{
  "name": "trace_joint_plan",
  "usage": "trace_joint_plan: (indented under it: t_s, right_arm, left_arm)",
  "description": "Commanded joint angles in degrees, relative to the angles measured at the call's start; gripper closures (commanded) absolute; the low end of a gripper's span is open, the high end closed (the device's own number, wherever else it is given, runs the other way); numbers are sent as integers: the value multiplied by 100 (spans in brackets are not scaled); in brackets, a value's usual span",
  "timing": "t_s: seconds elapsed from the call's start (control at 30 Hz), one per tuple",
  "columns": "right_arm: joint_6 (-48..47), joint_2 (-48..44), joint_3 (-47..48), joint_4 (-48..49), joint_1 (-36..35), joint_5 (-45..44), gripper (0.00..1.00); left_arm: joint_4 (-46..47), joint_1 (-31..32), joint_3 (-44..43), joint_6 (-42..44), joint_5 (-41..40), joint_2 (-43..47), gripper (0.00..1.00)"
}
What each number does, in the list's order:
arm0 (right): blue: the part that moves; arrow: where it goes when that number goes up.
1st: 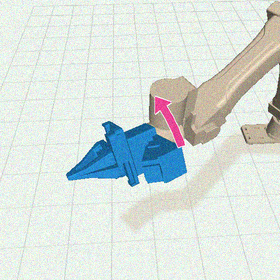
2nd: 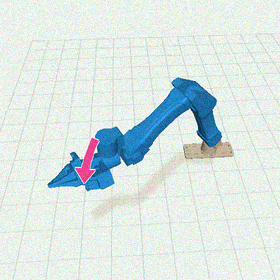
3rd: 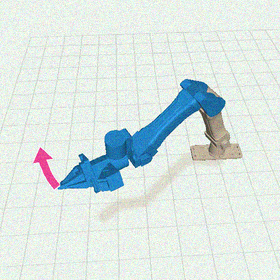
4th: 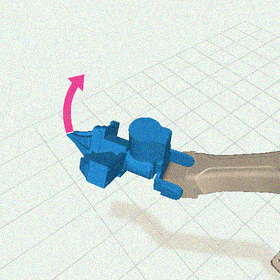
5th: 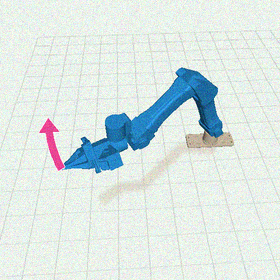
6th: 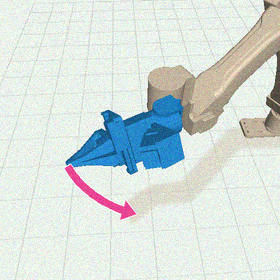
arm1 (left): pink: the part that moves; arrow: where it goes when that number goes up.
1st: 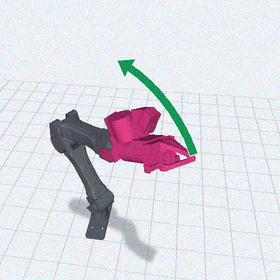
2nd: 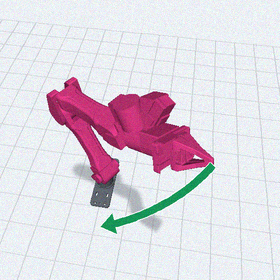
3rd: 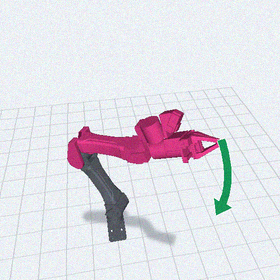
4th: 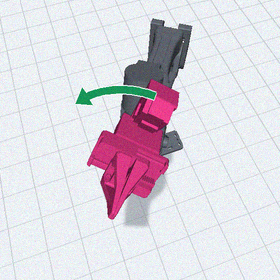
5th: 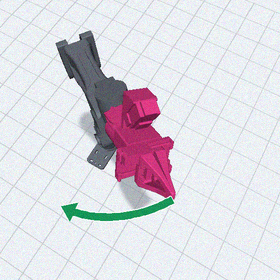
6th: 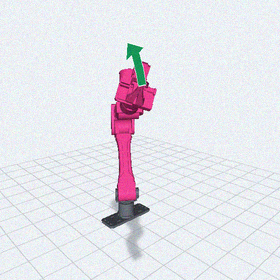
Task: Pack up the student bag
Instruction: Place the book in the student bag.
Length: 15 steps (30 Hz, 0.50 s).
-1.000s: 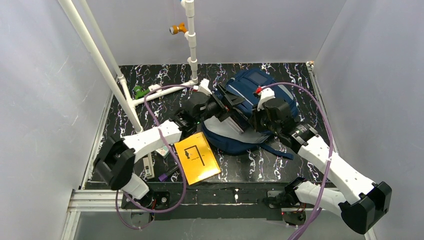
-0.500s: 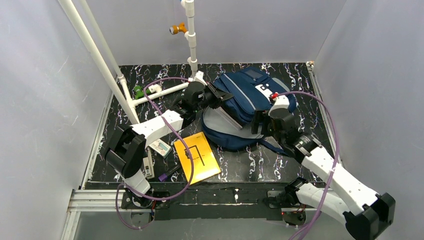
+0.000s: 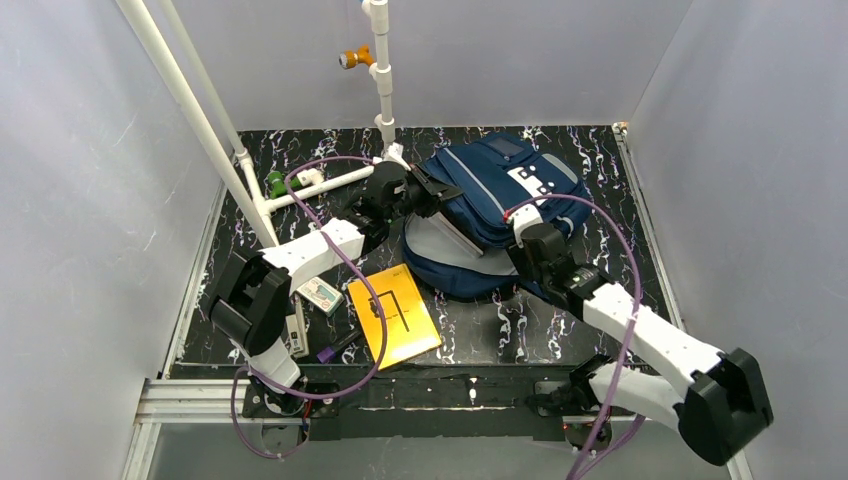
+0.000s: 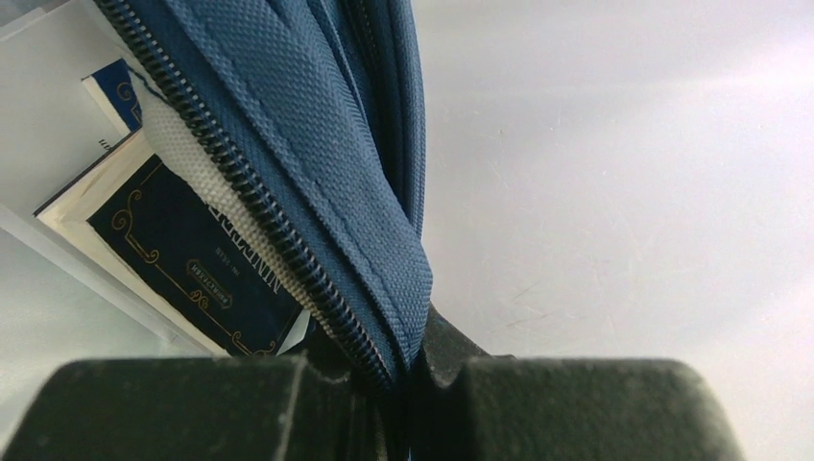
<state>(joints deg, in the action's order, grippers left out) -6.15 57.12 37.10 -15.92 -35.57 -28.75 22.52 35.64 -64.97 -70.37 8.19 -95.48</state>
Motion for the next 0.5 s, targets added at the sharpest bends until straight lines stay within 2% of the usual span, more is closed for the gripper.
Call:
trace_joint_plan:
  t_s: [0.0, 0.17, 0.27, 0.33, 0.4, 0.47]
  right_arm:
    - [-945, 363, 179, 263, 480, 525, 43]
    - [-1080, 523, -209, 1001, 1232, 1914, 57]
    - [-880, 704, -378, 1370, 1473, 2366, 59]
    - [-345, 655, -459, 1738, 1622, 2523, 59]
    - [348, 467, -583, 2108, 1681, 2302, 56]
    - [1333, 252, -664, 2257, 1685, 1959, 49]
  left_arm:
    - [-30, -253, -264, -64, -482, 213, 100]
    - [-175, -373, -195, -185, -370, 308, 100]
    - [-172, -417, -208, -487, 3, 261, 100]
    - [-150, -417, -376, -710, 451, 159, 100]
    - [-80, -402, -589, -1010, 860, 64, 100]
    - [-51, -360, -785, -1080, 1028, 93, 100]
